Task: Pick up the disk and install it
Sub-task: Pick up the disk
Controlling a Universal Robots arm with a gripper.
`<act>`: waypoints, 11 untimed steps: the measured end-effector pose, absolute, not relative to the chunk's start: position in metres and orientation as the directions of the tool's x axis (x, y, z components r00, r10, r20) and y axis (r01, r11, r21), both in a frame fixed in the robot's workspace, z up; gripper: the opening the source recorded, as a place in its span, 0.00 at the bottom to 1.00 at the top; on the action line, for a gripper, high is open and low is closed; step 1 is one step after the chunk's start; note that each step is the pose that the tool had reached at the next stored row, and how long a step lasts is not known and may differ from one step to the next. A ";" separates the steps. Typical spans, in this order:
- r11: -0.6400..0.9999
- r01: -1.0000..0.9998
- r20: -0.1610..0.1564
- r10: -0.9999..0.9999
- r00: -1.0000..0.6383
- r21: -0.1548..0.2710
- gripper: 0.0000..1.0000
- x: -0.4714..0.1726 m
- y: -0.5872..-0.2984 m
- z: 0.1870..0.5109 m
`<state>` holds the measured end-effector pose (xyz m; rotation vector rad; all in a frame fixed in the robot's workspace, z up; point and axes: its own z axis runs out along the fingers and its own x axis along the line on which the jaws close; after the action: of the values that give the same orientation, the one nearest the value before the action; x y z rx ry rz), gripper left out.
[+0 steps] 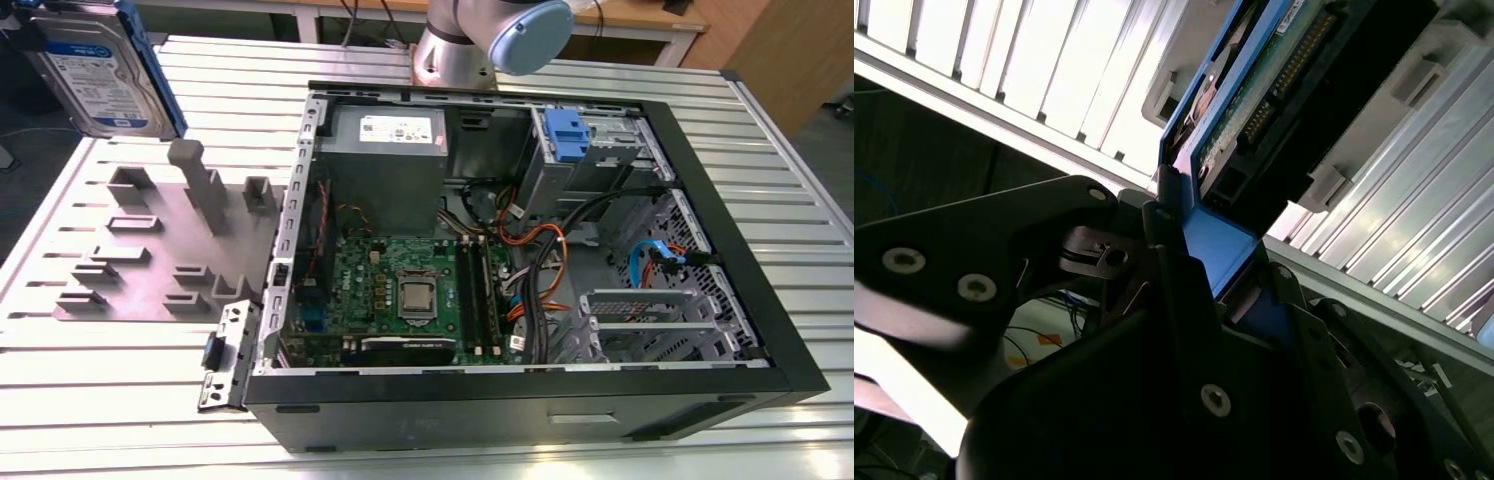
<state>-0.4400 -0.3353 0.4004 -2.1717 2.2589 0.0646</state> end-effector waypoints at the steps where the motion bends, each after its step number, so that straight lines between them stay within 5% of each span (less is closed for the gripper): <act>1: 0.039 -0.999 -0.034 -0.999 -0.040 0.025 0.36 -0.440 -0.335 0.401; 11: 0.039 -0.999 -0.034 -0.999 -0.040 0.025 0.36 -0.440 -0.335 0.401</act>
<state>-0.4400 -0.3353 0.4006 -2.1717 2.2589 0.0646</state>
